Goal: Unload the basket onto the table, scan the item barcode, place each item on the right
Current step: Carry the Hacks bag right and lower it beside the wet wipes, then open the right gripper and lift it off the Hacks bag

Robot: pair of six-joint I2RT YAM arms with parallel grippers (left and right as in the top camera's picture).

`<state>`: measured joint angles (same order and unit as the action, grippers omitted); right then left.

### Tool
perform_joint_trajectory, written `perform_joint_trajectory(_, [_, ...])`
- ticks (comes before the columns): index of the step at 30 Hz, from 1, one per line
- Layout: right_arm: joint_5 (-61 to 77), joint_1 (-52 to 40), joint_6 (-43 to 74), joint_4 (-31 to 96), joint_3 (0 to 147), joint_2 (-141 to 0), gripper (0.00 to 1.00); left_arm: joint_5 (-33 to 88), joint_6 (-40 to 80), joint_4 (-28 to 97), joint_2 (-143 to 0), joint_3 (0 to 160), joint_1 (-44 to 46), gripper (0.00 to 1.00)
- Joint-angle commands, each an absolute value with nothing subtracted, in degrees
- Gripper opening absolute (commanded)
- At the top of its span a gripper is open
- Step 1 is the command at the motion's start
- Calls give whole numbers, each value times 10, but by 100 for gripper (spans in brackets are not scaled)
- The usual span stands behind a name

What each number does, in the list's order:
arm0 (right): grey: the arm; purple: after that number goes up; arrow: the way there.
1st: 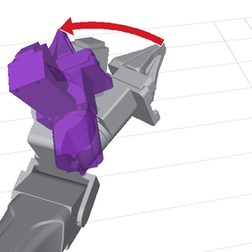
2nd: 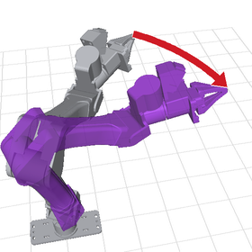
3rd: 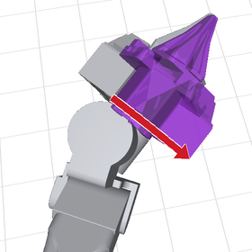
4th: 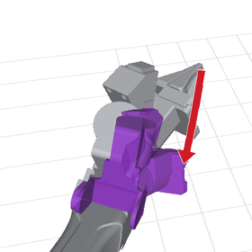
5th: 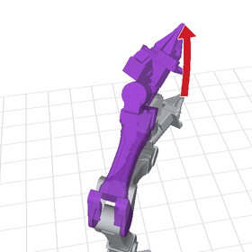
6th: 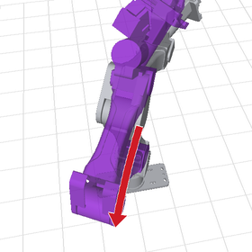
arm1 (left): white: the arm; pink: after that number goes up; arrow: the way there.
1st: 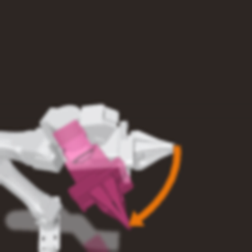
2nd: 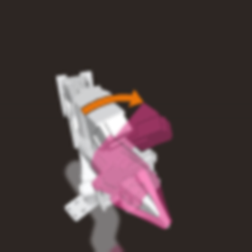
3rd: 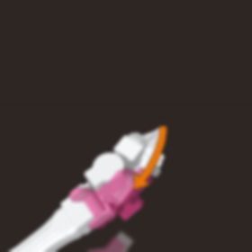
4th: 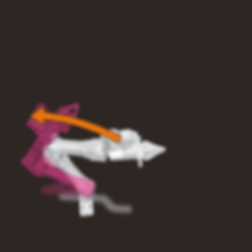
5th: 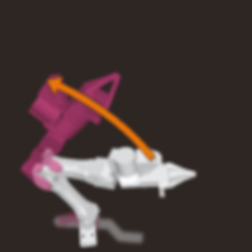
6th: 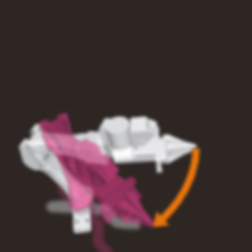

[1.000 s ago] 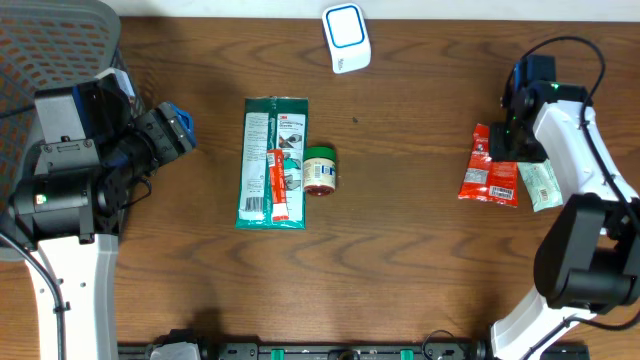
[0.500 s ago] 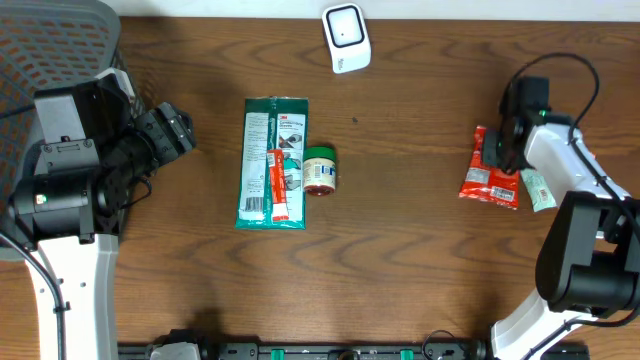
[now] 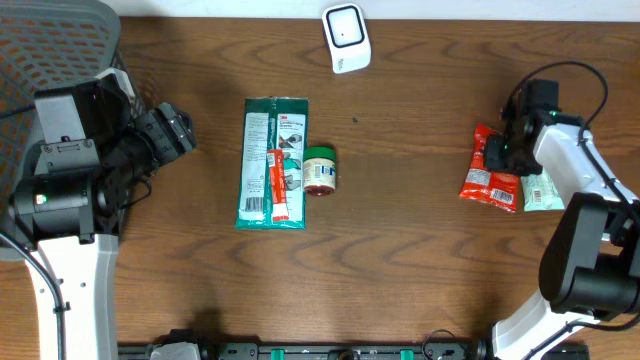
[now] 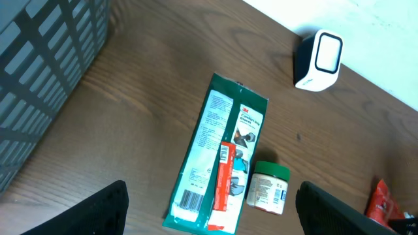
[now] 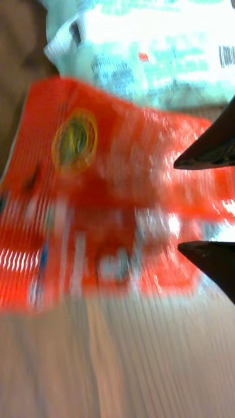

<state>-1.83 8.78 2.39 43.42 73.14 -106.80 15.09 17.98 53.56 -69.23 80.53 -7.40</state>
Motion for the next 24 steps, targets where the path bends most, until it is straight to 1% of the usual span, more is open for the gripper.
perform_joint_trajectory(1, [108,80,26,457,768,-1024,33,153,176,536,-692,808,-77,82])
perform_joint_trajectory(4, [140,65,27,468,768,-1019,33,153,176,536,-692,808,-77,82])
perform_joint_trajectory(10, [132,24,32,445,724,-1029,34,153,176,536,-692,808,-77,82])
perform_joint_trajectory(13, [98,7,32,397,685,-1034,36,153,176,536,-692,808,-77,82])
perform_joint_trajectory(18, [45,-2,43,299,622,-1037,37,153,176,536,-692,808,-77,82])
perform_joint_trajectory(24, [-51,-1,58,272,599,-1037,37,153,176,536,-692,808,-77,82])
